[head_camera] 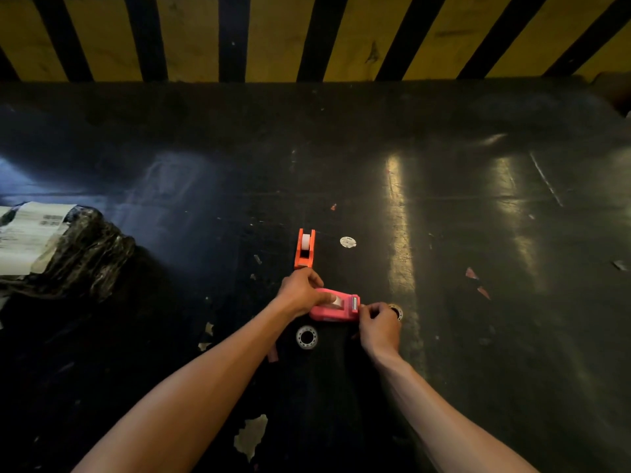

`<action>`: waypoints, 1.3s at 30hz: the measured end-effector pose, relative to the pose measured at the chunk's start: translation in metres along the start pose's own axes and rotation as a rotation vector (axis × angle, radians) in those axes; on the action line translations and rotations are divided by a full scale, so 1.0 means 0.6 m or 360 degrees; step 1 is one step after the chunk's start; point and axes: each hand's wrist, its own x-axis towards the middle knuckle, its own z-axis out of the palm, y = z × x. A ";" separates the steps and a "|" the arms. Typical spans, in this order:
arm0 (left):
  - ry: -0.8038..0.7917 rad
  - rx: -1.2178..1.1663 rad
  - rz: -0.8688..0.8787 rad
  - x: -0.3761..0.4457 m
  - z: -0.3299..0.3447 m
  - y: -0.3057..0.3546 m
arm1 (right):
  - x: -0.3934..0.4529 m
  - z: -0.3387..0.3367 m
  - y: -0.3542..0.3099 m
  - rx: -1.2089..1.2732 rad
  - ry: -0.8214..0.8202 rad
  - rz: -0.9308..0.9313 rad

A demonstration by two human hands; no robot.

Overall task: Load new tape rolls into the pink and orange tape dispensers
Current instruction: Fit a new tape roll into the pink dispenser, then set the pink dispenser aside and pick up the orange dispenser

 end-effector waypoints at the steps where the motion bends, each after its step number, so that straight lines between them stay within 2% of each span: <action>1: -0.0007 0.0004 -0.0014 0.002 0.000 0.001 | 0.001 0.000 0.000 -0.0002 0.0003 0.0003; 8: -0.0039 0.0001 -0.0016 0.009 0.005 0.002 | 0.006 0.000 0.003 -0.0024 -0.0059 0.0033; 11: -0.0077 0.0030 0.0086 0.002 0.003 -0.009 | 0.014 -0.004 0.008 -0.0076 -0.0112 0.0048; 13: -0.0057 -0.0044 0.0201 -0.007 0.003 -0.023 | 0.016 -0.017 0.005 -0.0149 -0.0015 -0.0038; 14: 0.0016 -0.0092 0.0282 -0.014 0.004 -0.033 | 0.014 -0.026 0.000 -0.0173 0.0047 -0.0133; 16: 0.0355 -0.0051 0.0463 -0.023 0.006 -0.059 | 0.006 -0.045 -0.014 -0.0186 0.0080 -0.0441; 18: 0.0688 0.0056 0.0563 -0.025 0.010 -0.092 | 0.006 -0.054 -0.024 -0.0367 -0.0114 -0.0850; 20: 0.0778 0.0159 0.0470 -0.022 0.015 -0.123 | 0.016 -0.054 -0.029 -0.0842 -0.0422 -0.1129; 23: 0.0712 0.0526 0.0216 -0.016 0.023 -0.165 | 0.030 -0.047 -0.043 -0.1284 -0.0748 -0.1259; 25: 0.0696 0.0726 0.0184 -0.014 0.028 -0.187 | 0.043 -0.039 -0.049 -0.1369 -0.0801 -0.1315; 28: 0.0696 0.0835 0.0189 -0.016 0.030 -0.198 | 0.066 -0.041 -0.051 -0.1357 -0.0840 -0.1285; 31: 0.0735 0.0892 0.0196 -0.015 0.035 -0.200 | 0.090 -0.049 -0.049 -0.1148 -0.0690 -0.1097; 35: 0.0758 0.0911 0.0197 -0.009 0.041 -0.206 | 0.111 -0.044 -0.061 -0.0671 -0.0197 -0.0750; 39: 0.0758 0.0910 0.0174 -0.008 0.040 -0.204 | 0.139 -0.016 -0.099 -0.0547 0.0079 -0.0577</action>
